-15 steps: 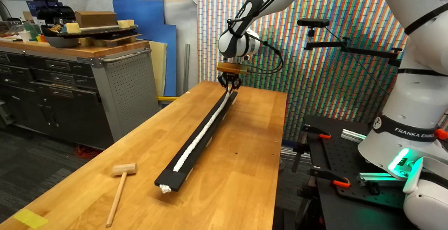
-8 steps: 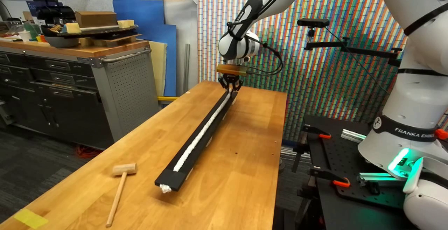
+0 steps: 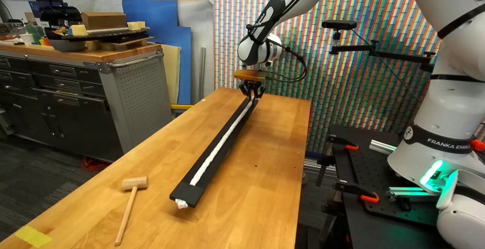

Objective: Put the white string along the center of the black strip

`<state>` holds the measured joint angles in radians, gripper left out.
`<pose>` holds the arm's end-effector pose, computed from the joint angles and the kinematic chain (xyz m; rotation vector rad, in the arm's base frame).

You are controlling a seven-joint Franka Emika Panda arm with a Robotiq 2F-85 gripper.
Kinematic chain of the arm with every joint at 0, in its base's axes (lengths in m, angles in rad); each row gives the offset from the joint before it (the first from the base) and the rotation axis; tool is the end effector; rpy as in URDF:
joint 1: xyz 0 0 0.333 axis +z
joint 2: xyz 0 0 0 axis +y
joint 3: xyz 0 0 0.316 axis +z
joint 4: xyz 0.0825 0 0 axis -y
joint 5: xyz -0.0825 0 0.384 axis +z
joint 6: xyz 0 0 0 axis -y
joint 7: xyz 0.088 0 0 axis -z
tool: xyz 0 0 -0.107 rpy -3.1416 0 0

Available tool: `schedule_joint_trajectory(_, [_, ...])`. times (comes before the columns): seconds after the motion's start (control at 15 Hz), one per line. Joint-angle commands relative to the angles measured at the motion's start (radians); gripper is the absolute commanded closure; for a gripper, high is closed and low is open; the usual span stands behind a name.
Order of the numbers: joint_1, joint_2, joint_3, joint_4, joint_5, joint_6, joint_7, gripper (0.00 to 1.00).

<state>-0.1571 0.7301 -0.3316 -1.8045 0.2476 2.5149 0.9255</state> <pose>0.5803 -0.2955 0.1589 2.2192 -2.1339 0.0726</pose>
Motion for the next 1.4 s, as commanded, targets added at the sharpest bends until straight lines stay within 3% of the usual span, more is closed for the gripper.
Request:
schedule_joint_trajectory(0.0, [-0.007,0.018,-0.010,0.044,-0.028,-0.035,0.031,0.97])
schedule_joint_trajectory(0.33, [-0.007,0.026,-0.010,0.073,-0.035,-0.060,0.036,0.97])
schedule_joint_trajectory(0.4, [-0.007,0.026,-0.009,0.076,-0.035,-0.064,0.036,0.75])
schedule_joint_trajectory(0.47, [-0.006,0.025,-0.009,0.078,-0.037,-0.066,0.037,0.60])
schedule_joint_trajectory(1.0, [-0.008,0.016,-0.010,0.086,-0.051,-0.054,0.045,0.01])
schedule_joint_trajectory(1.33, [-0.009,0.014,-0.004,0.089,-0.048,-0.034,0.045,0.00])
